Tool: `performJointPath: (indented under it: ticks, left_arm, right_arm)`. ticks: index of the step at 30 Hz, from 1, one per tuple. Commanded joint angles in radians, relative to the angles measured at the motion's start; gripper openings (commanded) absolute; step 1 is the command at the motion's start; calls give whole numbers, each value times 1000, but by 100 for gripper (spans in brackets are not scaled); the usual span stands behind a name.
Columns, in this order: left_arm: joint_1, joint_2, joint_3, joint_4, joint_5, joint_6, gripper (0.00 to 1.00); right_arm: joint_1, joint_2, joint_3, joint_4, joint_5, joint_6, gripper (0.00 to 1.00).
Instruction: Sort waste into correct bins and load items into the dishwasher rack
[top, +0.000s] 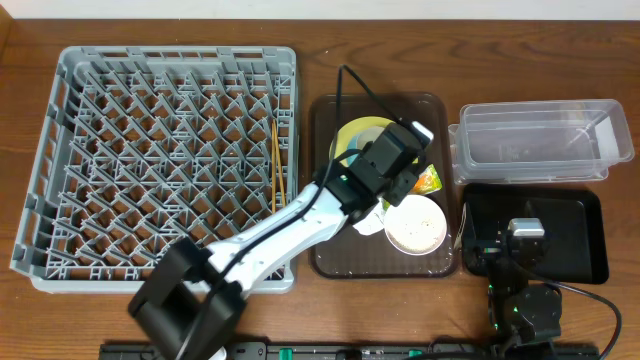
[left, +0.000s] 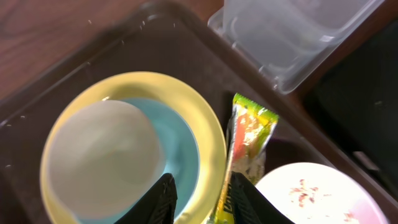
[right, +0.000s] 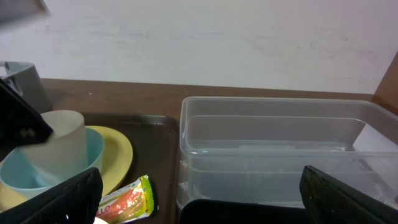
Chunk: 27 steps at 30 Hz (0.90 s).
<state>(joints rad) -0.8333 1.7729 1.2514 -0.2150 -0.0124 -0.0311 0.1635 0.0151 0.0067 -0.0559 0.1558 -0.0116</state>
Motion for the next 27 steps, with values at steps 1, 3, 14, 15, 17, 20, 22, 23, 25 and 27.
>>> performJointPath:
  ticks: [1, 3, 14, 15, 17, 20, 22, 23, 25, 27]
  left_arm:
    - [2, 40, -4, 31, -27, 15, 33]
    - [2, 51, -4, 53, -27, 45, 33]
    - [2, 57, -4, 72, -101, 68, 33]
    - [2, 58, -4, 74, -101, 68, 33]
    - [2, 63, -4, 79, -101, 69, 33]
    - [2, 74, -4, 87, -103, 69, 33]
    - [2, 83, -4, 92, -109, 69, 33]
    - [2, 85, -4, 93, -109, 69, 33]
    - [2, 90, -4, 94, -109, 69, 33]
    - [2, 94, -4, 94, -109, 69, 33]
  right_arm:
    - [-7, 0, -2, -4, 0, -4, 99]
    - [-7, 0, -2, -4, 0, -4, 99]
    - [-7, 0, -2, -4, 0, -4, 99]
    - [-7, 0, -2, -4, 1, -4, 99]
    - [-7, 0, -2, -4, 0, -4, 99]
    - [-7, 0, -2, -4, 0, -4, 99]
    - [-7, 0, -2, -4, 0, -4, 99]
    - [-7, 0, -2, -4, 0, -4, 99]
    - [-7, 0, -2, -4, 0, -4, 99]
    - [-7, 0, -2, -4, 0, -4, 99]
